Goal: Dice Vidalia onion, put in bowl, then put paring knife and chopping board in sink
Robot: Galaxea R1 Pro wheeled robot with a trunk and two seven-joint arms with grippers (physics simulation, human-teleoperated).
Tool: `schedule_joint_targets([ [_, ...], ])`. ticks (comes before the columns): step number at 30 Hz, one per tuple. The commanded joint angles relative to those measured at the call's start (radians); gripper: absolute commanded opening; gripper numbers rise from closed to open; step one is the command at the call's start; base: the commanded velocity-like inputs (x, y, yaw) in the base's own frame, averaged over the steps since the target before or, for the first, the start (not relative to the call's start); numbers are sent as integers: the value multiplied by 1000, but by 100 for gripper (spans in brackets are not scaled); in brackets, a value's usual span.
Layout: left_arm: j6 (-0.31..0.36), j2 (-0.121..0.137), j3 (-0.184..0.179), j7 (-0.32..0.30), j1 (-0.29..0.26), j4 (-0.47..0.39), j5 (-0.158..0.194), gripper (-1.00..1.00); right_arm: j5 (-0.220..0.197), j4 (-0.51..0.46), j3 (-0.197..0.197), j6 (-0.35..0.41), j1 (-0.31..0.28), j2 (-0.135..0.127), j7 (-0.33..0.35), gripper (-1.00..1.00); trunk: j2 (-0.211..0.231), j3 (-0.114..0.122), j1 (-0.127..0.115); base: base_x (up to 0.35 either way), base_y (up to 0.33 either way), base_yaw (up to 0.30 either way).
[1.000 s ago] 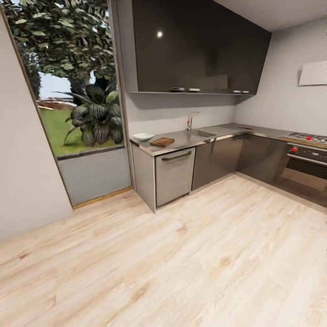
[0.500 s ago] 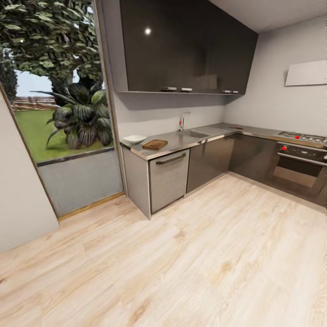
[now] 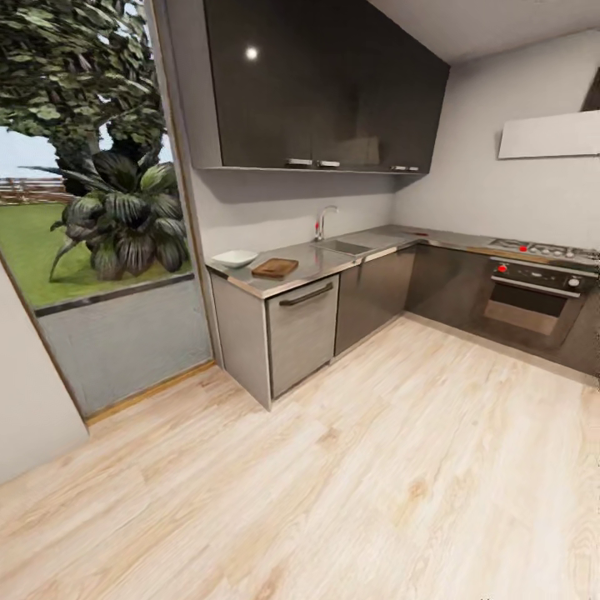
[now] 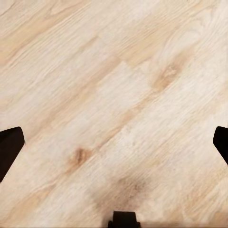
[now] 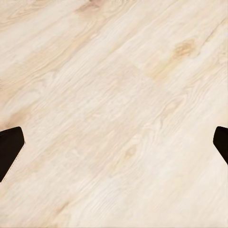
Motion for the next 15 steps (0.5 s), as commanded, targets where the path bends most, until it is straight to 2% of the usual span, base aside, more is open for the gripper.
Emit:
schedule_joint_targets([
  [1,-3,0,1,0,0,1,0,100,0,0,0,-3,-1,0,-3,100,0,-1,0,102,275,-169],
  [15,-3,0,1,0,0,1,-1,100,1,0,0,-3,-1,0,-3,100,0,-1,0,98,277,-169],
])
